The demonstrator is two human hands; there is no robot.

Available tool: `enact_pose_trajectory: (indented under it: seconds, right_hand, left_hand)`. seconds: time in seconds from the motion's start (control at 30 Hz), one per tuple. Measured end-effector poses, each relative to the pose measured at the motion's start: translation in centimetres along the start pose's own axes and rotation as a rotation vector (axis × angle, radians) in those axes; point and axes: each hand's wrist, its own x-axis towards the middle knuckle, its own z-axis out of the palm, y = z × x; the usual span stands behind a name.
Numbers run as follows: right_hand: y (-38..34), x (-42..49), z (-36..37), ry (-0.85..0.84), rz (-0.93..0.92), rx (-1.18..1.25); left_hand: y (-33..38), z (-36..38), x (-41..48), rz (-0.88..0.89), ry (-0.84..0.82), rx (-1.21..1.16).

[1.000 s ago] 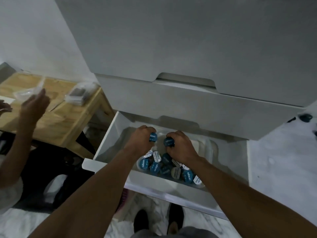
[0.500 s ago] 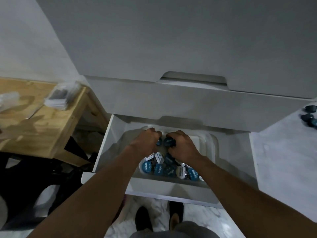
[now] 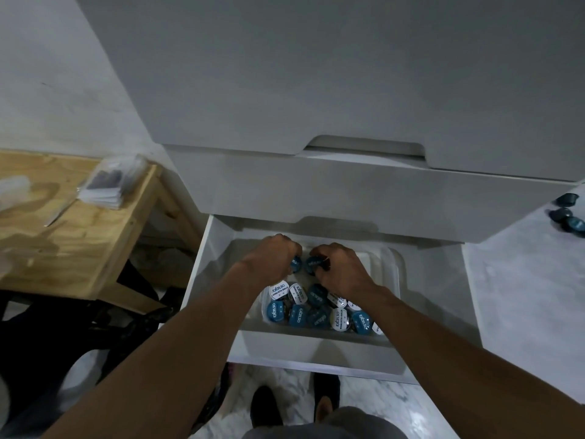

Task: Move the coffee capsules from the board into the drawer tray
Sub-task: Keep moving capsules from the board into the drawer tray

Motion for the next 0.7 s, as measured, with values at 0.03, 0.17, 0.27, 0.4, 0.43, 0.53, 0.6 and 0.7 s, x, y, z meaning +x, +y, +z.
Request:
enact_pose_trajectory:
  seconds: [0.03,0.17,0.27,0.4,0.43,0.53,0.6,0.7]
  right_hand:
    - [0.0,0.0,0.1,0.002,0.001,0.002]
    - [-0.2,0.1,0.3,0.003,0.006,0.026]
    - [-0.3,0.0,0.4,0.008,0.008,0.041]
    - [-0.5,-0.1,0.7,0.015,0.011,0.052]
    - [-0.5,-0.2,0.7,0.015,0.011,0.053]
    - [-0.8,-0.2,0.7,0.01,-0.002,0.06]
    - [-0.9,-0.2,0.8,-0.002,-0.008,0.069]
    - [-1.3,-0.1,1.0,-0.018,-0.012,0.081]
  left_hand:
    - [-0.2,0.1,-0.1,-0.004,0.009,0.003]
    - [-0.4,0.3,-0.2,-0.007,0.022,0.004]
    - [-0.3,0.2,-0.3,0.014,0.024,0.006]
    - [-0.4,0.3,-0.3,0.028,0.008,0.031]
    - [-0.4,0.3,-0.3,0.03,0.0,0.038]
    - [-0.6,0.5,-0.4,0.036,0.001,0.073]
    - [-0.9,0.7,-0.5,0.029,0.016,0.105]
    - [-1.4,0.6,-0.8,0.01,0.015,0.146]
